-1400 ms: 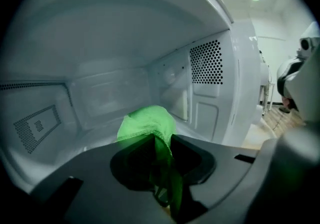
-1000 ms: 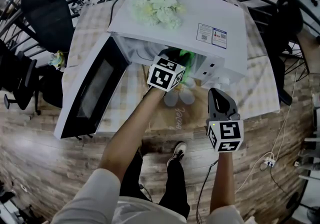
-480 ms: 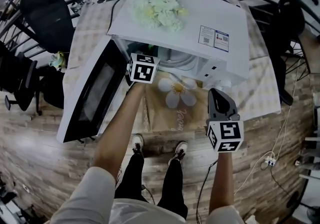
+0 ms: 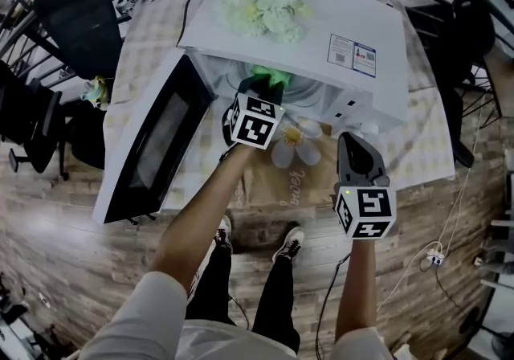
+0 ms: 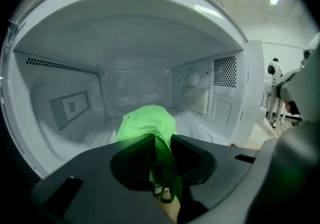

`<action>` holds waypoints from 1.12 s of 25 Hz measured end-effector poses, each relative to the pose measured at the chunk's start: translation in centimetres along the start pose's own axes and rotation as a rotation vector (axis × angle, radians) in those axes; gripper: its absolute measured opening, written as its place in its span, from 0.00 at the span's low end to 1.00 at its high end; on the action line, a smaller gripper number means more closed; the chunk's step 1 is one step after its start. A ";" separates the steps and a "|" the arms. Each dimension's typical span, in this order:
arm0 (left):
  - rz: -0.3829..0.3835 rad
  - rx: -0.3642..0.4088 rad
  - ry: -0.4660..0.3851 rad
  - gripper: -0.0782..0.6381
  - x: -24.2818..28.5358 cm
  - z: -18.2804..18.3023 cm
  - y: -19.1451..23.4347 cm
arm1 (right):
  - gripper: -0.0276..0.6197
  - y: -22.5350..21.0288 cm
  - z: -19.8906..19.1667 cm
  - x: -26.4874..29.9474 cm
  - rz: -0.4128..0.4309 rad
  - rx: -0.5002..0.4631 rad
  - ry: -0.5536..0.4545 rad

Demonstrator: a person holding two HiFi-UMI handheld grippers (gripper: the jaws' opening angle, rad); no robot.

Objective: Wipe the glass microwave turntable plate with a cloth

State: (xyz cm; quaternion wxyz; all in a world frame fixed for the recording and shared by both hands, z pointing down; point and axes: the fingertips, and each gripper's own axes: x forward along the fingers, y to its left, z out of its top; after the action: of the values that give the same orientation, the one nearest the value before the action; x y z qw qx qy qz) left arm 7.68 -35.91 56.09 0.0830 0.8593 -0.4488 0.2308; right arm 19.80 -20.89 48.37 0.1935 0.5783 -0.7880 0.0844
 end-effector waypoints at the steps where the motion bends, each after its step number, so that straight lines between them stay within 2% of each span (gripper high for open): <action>1: -0.021 -0.003 -0.002 0.25 0.0 0.1 -0.8 | 0.06 0.0 0.0 -0.1 -0.003 0.003 0.000; 6: -0.131 -0.020 -0.017 0.25 0.0 0.6 -5.5 | 0.06 -0.5 -0.1 -0.3 -0.014 0.013 0.002; 9: -0.209 0.041 -0.032 0.25 0.2 1.2 -8.1 | 0.06 -0.8 -0.3 -0.3 -0.022 0.014 0.011; 11: -0.232 0.087 -0.064 0.25 0.1 1.8 -8.4 | 0.06 -1.0 -0.3 -0.3 -0.030 0.016 0.018; 13: -0.191 0.093 -0.113 0.25 0.0 2.6 -6.4 | 0.06 -1.1 -0.3 -0.2 -0.033 0.011 0.022; 15: -0.053 0.096 -0.120 0.25 0.2 2.8 -2.1 | 0.06 -1.2 -0.3 -0.2 -0.030 0.000 0.026; 17: 0.105 0.113 -0.081 0.25 0.5 2.5 2.6 | 0.06 -1.2 -0.4 -0.1 -0.027 -0.005 0.028; 19: 0.198 0.121 -0.037 0.25 1.1 2.0 5.9 | 0.06 -1.4 -0.7 0.0 -0.026 -0.002 0.032; 24: 0.210 0.129 0.022 0.25 2.9 0.9 8.2 | 0.06 -1.3 -1.7 0.6 -0.017 0.008 0.048; 28: 0.149 0.101 0.003 0.25 3.4 1.1 6.9 | 0.06 -1.0 -1.9 0.9 -0.005 -0.004 0.054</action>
State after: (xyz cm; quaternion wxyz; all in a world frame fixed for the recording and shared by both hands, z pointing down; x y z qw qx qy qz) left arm 4.13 -42.83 56.26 0.0230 0.8263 -0.4992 0.2598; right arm 20.89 -21.32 50.33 0.2163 0.5774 -0.7812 0.0978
